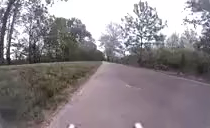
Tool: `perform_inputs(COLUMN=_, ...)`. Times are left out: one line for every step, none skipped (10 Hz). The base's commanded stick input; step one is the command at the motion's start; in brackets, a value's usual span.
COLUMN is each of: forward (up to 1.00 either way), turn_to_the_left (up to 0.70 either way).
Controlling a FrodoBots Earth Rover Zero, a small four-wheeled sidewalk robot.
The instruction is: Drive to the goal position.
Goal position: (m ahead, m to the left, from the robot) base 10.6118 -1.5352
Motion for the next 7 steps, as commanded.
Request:
perform_inputs(forward=1.00, turn_to_the_left=0.00)
perform_inputs(forward=1.00, turn_to_the_left=0.00)
perform_inputs(forward=1.00, turn_to_the_left=0.00)
perform_inputs(forward=1.00, turn_to_the_left=0.00)
perform_inputs(forward=1.00, turn_to_the_left=0.00)
perform_inputs(forward=1.00, turn_to_the_left=0.00)
perform_inputs(forward=1.00, turn_to_the_left=0.00)
